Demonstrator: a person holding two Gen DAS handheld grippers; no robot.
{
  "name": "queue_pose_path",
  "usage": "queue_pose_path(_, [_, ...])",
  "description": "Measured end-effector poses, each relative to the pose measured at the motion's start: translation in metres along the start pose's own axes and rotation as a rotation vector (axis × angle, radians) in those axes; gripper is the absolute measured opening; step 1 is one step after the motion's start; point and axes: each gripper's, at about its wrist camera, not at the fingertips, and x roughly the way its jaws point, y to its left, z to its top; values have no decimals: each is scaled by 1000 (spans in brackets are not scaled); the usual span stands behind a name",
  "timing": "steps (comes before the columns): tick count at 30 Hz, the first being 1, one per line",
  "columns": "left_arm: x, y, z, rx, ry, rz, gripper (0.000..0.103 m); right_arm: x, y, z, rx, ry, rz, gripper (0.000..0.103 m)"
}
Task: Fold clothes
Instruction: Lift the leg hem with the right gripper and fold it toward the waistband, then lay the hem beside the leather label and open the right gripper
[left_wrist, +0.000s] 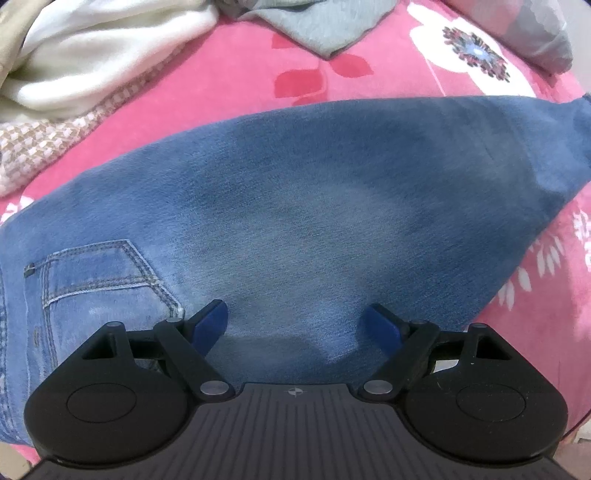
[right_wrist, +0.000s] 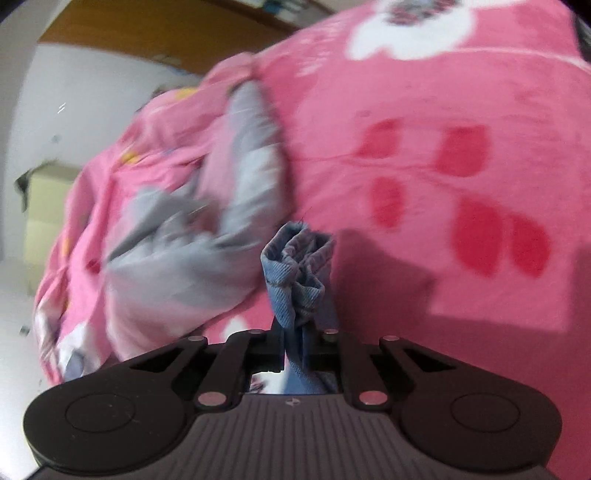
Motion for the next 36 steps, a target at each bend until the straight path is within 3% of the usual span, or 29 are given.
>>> queue_pose_path(9, [2, 4, -6, -12, -66, -30, 84, -11, 78, -64, -2, 92, 210, 8])
queue_pose_path(20, [-5, 16, -21, -55, -160, -91, 82, -4, 154, -196, -25, 323, 375, 8])
queue_pose_path(27, [-43, 58, -27, -270, -249, -191, 81, 23, 173, -289, 21, 526, 408, 8])
queue_pose_path(31, [-67, 89, -41, -330, -287, -177, 82, 40, 181, -341, 18, 616, 414, 8])
queue_pose_path(36, [-85, 136, -75, -488, -275, -166, 81, 62, 196, -409, -54, 718, 401, 8])
